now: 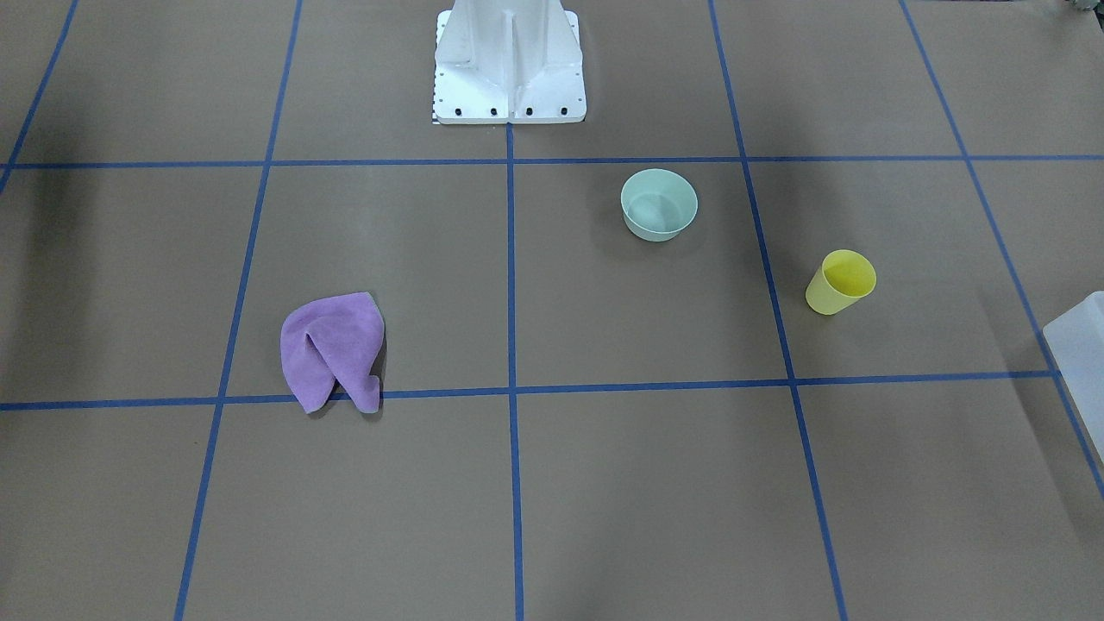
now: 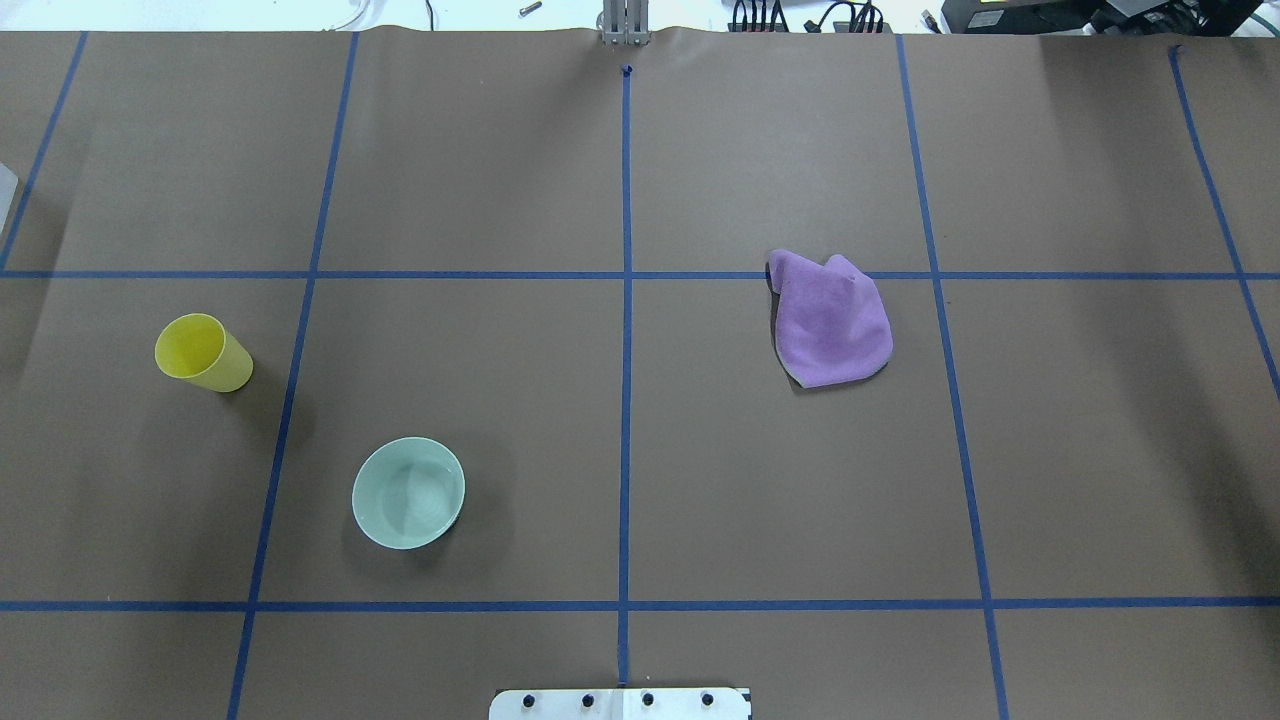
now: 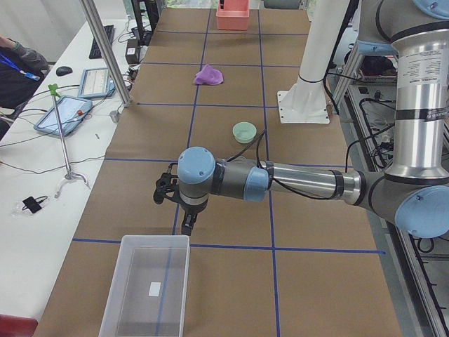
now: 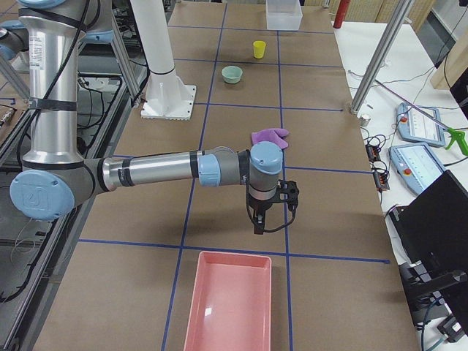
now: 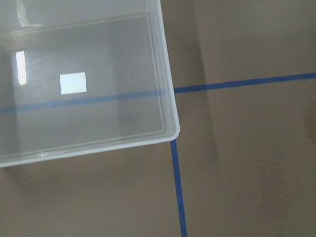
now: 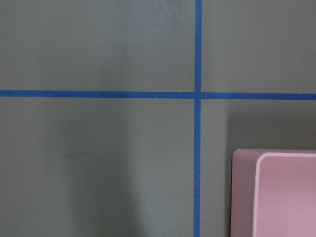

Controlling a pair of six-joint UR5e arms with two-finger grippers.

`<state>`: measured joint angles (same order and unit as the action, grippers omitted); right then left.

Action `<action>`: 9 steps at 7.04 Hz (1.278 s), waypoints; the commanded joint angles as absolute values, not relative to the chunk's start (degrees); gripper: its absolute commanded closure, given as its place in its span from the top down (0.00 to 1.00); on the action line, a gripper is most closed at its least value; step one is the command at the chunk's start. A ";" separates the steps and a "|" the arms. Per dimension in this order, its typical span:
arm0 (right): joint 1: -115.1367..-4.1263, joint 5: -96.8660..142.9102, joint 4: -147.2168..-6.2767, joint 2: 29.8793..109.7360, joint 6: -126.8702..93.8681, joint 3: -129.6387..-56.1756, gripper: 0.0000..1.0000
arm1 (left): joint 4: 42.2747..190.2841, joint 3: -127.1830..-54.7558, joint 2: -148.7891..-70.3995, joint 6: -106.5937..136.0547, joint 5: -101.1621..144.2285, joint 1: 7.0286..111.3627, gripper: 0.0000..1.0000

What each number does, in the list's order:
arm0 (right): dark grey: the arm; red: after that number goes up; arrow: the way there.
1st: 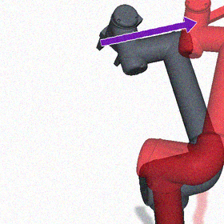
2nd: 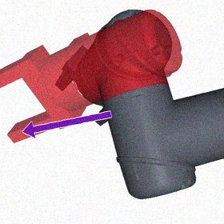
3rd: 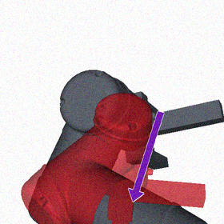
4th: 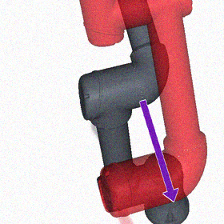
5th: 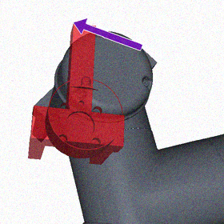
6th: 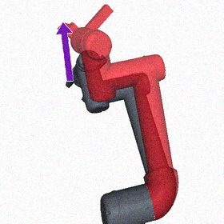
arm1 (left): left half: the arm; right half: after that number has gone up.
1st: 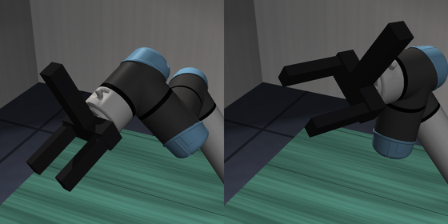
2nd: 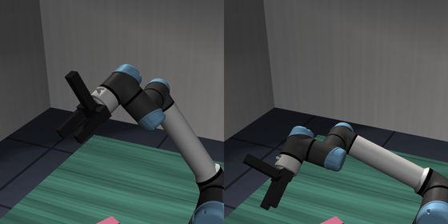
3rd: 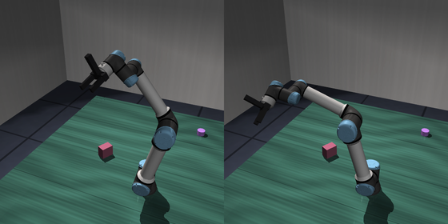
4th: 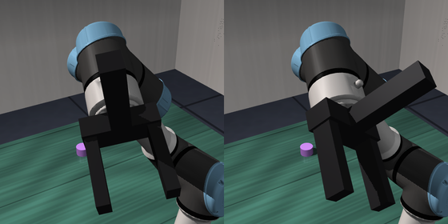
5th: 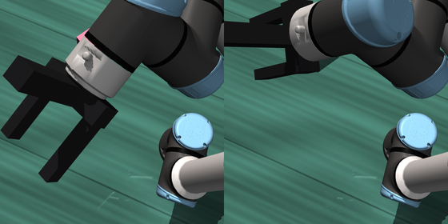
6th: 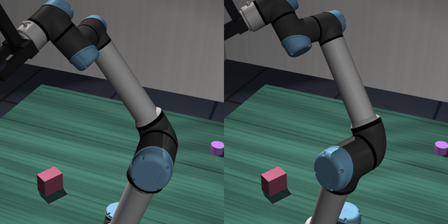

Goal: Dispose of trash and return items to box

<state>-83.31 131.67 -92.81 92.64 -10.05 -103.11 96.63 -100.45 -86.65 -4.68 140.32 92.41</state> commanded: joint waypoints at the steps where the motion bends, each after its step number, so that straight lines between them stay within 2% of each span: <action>1: -79.65 131.66 -92.81 89.23 -15.09 -103.97 1.00 | 100.90 -100.72 -87.88 0.14 140.80 84.95 0.99; 5: -73.05 131.48 -92.81 83.59 -19.58 -104.06 1.00 | 106.70 -100.55 -89.91 20.20 139.92 71.30 0.99; 9: -72.42 131.48 -92.90 83.58 -19.78 -103.98 1.00 | 107.14 -97.31 -95.78 31.28 139.57 62.49 0.99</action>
<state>-72.57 131.48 -92.89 83.61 -19.74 -104.05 106.98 -98.92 -93.88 29.37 139.72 64.01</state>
